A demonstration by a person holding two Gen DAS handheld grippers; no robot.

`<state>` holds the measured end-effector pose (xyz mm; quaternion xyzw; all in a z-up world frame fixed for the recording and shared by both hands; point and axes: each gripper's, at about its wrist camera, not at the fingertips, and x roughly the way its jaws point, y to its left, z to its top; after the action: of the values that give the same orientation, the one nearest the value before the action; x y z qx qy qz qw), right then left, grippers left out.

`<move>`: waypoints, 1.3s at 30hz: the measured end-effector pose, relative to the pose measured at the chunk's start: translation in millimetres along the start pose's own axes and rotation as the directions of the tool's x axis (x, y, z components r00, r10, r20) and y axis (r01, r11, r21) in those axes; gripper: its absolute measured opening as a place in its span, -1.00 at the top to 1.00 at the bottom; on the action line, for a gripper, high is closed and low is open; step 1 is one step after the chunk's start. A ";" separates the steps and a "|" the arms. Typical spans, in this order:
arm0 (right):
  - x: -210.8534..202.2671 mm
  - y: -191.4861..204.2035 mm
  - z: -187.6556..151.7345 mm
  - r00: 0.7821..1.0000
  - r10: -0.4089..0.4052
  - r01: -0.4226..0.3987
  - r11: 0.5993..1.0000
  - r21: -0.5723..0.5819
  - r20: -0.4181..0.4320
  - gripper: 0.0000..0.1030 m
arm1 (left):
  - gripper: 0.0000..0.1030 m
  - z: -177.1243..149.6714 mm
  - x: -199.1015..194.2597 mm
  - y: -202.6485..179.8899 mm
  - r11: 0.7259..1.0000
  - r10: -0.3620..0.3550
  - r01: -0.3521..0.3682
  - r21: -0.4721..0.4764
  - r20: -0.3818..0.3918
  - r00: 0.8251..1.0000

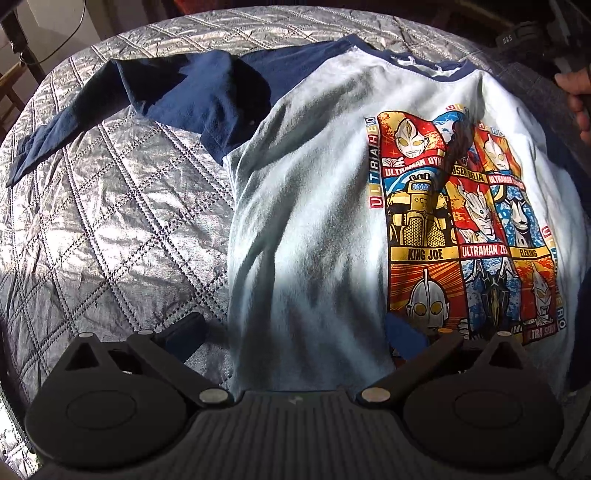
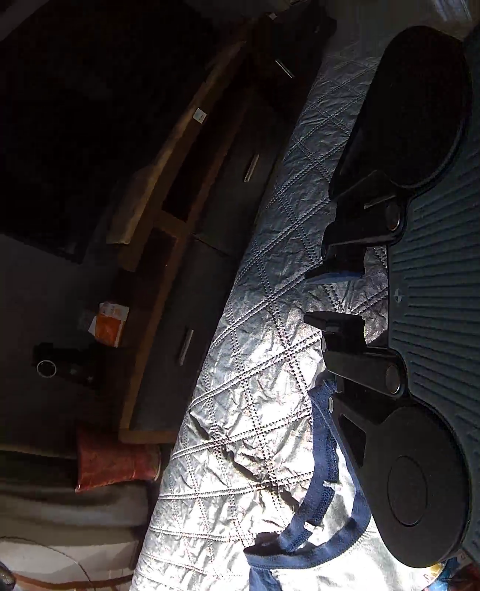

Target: Fold clothes

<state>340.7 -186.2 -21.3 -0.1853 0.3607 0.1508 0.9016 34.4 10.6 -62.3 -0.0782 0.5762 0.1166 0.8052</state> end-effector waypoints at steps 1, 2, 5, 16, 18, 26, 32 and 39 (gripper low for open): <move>-11.3 -8.7 -4.5 0.998 0.061 -0.061 0.996 0.058 0.012 0.44 | -1.00 -0.1 0.0 -0.1 1.000 0.000 0.000 0.000 0.000 1.000; -22.5 -17.5 -9.0 0.992 0.120 -0.123 0.986 0.115 0.028 0.44 | -1.00 0.2 0.1 0.1 1.000 0.000 0.000 -0.002 -0.004 1.000; -66.5 -9.9 -41.0 0.975 0.218 -0.223 0.963 0.155 0.047 0.24 | -1.00 0.6 -0.3 -0.2 1.000 0.005 -0.005 -0.005 -0.017 1.000; -132.1 7.3 -160.1 0.968 0.227 -0.213 0.969 0.125 -0.104 0.61 | -0.98 -1.8 -7.1 -2.3 1.000 0.010 -0.010 0.006 -0.004 1.000; -122.4 11.4 -168.3 0.965 0.201 -0.192 0.979 0.068 -0.168 0.59 | -0.98 -2.4 -6.8 -7.6 1.000 0.013 -0.012 0.024 -0.004 1.000; -168.1 -5.0 -193.7 0.980 0.050 -0.050 0.999 0.002 -0.191 0.41 | -0.99 -3.7 -4.2 -8.4 1.000 0.013 -0.013 0.015 -0.022 1.000; -232.3 54.7 -220.2 0.983 0.134 -0.152 0.978 -0.142 -0.130 -0.27 | -0.98 -4.6 -6.2 -6.4 1.000 0.028 -0.028 0.005 -0.014 1.000; -234.1 96.8 -251.7 0.982 0.124 -0.164 0.936 -0.313 -0.143 0.02 | -0.98 -4.9 -4.8 -4.1 0.999 0.039 -0.039 0.020 -0.009 0.999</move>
<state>-10.7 -244.2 -46.7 -0.3125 0.3978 0.2620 0.8219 29.6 4.9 -59.3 -0.0595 0.5824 0.1260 0.8009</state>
